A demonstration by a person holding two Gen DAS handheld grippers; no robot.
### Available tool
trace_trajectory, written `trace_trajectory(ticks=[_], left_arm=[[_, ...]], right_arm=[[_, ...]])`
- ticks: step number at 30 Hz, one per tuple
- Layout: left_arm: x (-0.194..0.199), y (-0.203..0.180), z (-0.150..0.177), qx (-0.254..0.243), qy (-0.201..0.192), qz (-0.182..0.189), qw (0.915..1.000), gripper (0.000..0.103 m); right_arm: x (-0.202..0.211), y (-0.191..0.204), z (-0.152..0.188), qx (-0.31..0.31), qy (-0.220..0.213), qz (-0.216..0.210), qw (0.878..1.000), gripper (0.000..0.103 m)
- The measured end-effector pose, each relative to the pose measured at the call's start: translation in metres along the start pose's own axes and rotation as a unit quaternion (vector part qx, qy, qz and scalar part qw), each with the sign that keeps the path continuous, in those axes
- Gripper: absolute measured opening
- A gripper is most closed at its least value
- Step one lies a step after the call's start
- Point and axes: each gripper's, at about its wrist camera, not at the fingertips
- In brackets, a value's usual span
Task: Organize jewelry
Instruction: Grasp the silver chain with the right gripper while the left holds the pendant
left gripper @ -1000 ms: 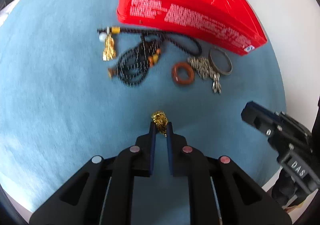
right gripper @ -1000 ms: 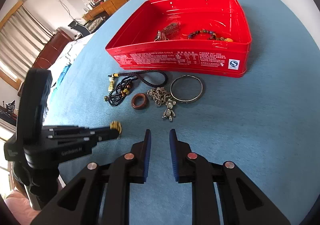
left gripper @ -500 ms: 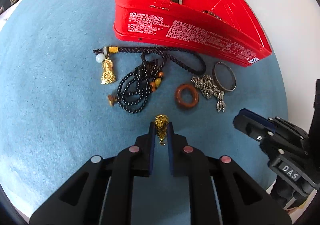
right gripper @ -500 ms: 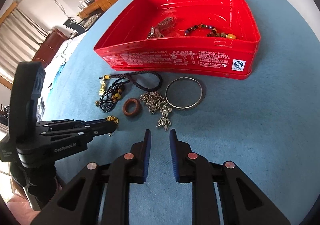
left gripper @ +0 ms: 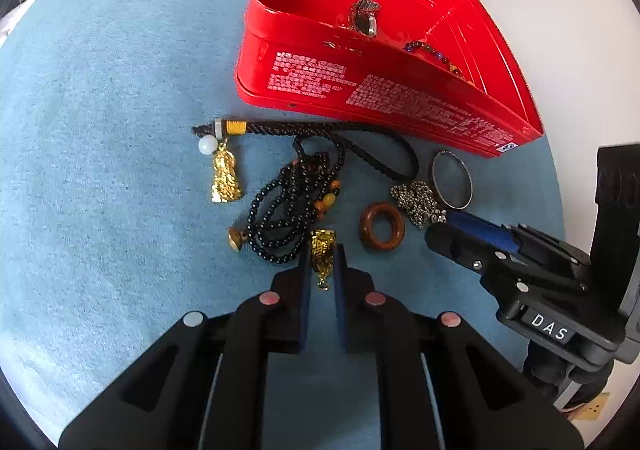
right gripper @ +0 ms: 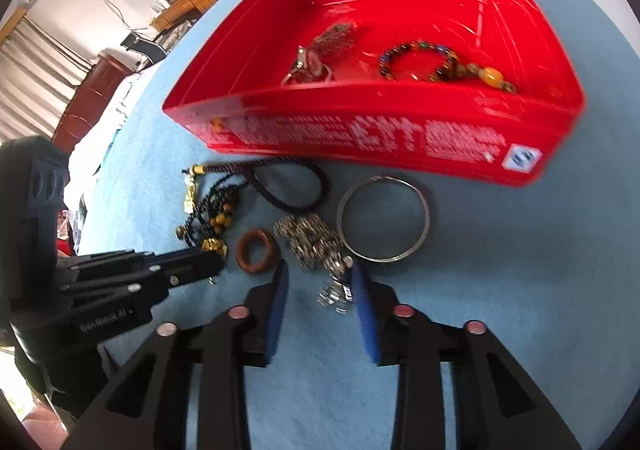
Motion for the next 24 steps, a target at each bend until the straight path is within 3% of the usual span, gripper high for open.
trace_trajectory(ticks=[6, 12, 18, 22, 24], left_arm=[[0.006, 0.013, -0.011, 0.001, -0.007, -0.001, 1.0000, 0.009], [0.015, 0.029, -0.014, -0.003, -0.008, 0.002, 1.0000, 0.009], [0.013, 0.031, -0.018, -0.002, -0.008, 0.006, 0.9999, 0.009], [0.008, 0.025, -0.012, -0.006, -0.011, 0.002, 0.9999, 0.009], [0.008, 0.024, -0.011, -0.007, -0.013, 0.001, 0.9999, 0.009]], right_arm=[[-0.008, 0.016, -0.011, 0.026, 0.002, 0.012, 1.000, 0.040], [-0.011, 0.015, -0.018, 0.005, 0.002, 0.008, 1.000, 0.040], [-0.011, 0.027, -0.012, 0.036, -0.017, 0.048, 0.998, 0.033], [-0.008, 0.025, -0.003, 0.049, -0.023, 0.060, 0.997, 0.019], [-0.005, 0.021, 0.004, 0.050, -0.029, 0.058, 0.997, 0.017]])
Point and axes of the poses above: each gripper's, at about its wrist camera, not at the fingertips, and x roughly against the way its jaws point, y to its left, z to its underside, and after that the axes turned 7 degrees about z, right-handed
